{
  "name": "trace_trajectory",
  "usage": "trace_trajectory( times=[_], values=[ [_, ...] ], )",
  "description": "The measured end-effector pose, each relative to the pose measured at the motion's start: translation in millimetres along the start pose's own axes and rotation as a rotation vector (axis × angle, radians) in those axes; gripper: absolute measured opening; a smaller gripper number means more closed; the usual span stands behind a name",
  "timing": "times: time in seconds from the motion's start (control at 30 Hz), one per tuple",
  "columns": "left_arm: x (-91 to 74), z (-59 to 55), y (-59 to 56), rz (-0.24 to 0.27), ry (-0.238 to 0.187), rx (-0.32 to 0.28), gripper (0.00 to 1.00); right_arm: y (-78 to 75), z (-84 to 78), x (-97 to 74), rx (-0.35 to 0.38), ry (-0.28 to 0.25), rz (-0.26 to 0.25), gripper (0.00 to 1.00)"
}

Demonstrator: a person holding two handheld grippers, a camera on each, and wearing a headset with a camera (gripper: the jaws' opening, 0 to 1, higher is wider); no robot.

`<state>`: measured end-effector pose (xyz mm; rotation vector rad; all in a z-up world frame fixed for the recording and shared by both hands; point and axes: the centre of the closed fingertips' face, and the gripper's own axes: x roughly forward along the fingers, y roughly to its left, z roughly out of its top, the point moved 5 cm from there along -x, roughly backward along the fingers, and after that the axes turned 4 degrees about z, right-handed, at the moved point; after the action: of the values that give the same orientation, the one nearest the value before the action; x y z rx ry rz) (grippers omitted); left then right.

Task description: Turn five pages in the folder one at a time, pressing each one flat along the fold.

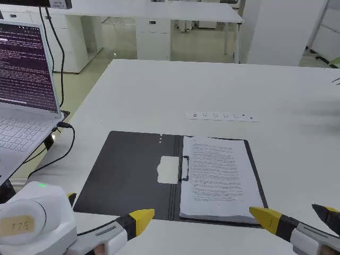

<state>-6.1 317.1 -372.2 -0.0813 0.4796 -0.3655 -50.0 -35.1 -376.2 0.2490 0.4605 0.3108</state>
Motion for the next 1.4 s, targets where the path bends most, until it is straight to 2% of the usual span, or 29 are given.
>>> trace_trajectory(
  times=[0.23,0.5,0.73,1.07,1.23,1.4],
  values=[
    [1.1,1.0,-2.2,-0.003,-0.005,0.002,0.99,2.5,-2.0,3.5,-0.006,0.019,0.011,0.99],
    [5.5,-2.9,-6.5,-0.011,0.012,0.003,0.99,4.7,-1.5,4.7,-0.001,0.018,0.019,0.99],
    [6.5,-0.6,-9.7,-0.019,0.008,0.001,0.99,4.3,-4.6,4.8,0.002,0.028,0.020,0.99],
    [5.5,0.7,-12.0,-0.027,0.002,0.010,0.99,4.7,-2.7,1.9,0.000,0.018,0.018,0.99],
    [4.1,-2.8,-12.5,-0.029,0.013,0.027,0.99,5.7,-3.7,0.3,0.002,0.013,0.018,0.99],
    [1.6,-2.9,-11.9,-0.033,-0.010,0.044,0.99,5.8,-3.8,-2.1,0.002,0.002,0.015,1.00]
  ],
)
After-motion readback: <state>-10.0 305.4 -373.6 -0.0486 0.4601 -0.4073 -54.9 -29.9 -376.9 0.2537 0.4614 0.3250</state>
